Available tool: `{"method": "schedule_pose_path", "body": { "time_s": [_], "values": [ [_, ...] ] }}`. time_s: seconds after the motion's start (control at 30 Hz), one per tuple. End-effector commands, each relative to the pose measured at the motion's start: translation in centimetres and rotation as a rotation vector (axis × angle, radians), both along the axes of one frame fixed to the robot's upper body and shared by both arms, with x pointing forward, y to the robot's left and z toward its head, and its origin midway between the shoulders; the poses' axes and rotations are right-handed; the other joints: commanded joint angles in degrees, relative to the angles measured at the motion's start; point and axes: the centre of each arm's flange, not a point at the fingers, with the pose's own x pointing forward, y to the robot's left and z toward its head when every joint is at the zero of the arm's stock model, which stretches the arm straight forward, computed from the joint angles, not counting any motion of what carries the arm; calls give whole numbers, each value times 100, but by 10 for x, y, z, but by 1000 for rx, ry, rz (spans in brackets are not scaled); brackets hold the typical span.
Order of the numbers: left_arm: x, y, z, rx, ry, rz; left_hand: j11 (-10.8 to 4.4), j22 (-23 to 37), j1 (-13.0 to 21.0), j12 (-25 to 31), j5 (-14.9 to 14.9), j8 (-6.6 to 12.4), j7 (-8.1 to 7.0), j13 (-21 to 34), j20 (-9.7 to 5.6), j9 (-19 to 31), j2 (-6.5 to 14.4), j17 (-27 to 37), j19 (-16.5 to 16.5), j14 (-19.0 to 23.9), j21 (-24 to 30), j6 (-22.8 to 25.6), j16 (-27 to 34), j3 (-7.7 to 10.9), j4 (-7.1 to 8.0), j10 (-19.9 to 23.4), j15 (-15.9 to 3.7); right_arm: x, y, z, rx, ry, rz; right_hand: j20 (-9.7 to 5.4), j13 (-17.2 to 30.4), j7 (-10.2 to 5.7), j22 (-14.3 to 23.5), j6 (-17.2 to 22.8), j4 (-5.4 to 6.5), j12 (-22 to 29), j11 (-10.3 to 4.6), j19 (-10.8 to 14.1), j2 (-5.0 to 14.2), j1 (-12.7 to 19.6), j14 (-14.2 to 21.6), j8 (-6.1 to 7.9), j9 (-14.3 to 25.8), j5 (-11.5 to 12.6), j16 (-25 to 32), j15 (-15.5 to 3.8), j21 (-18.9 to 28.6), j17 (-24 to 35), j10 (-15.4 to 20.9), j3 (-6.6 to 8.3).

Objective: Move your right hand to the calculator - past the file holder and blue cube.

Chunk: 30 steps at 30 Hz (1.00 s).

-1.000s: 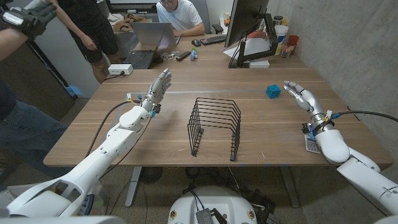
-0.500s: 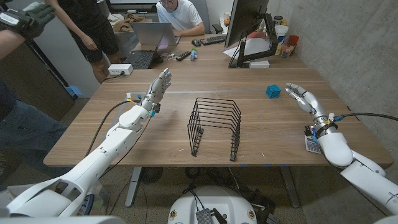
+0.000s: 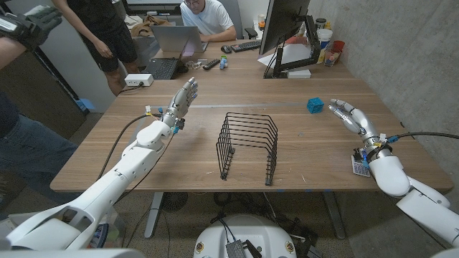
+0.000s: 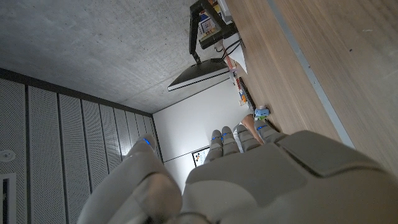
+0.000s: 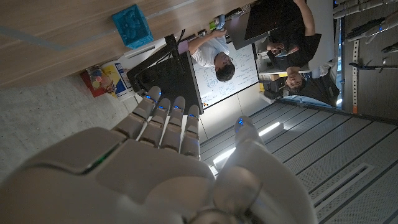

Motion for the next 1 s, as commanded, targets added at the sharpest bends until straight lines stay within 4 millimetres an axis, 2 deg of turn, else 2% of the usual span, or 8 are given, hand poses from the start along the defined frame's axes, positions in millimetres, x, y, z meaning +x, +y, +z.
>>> {"method": "schedule_pose_path", "body": {
  "time_s": [0.03,1.0],
  "values": [
    [-3,-1,4,18,-4,0,37,10,60,-15,-20,-23,35,10,-7,35,7,29,-11,-20,-11,23,-3,-18,10,-18,32,-7,-5,-9,-13,2,-35,-38,23,18,18,44,-40,-4,0,40,-25,80,74,1,10,26,-23,7,-24,-1,63,21],
    [0,-2,2,20,1,-5,32,12,66,-22,-28,-30,36,10,9,37,20,31,-8,-18,-38,45,-4,-44,14,-40,36,-24,-13,-32,-16,15,-119,-9,24,-20,24,76,-49,-22,-19,-15,-35,129,82,-10,12,30,-35,1,-115,5,73,39]
  ]
}}
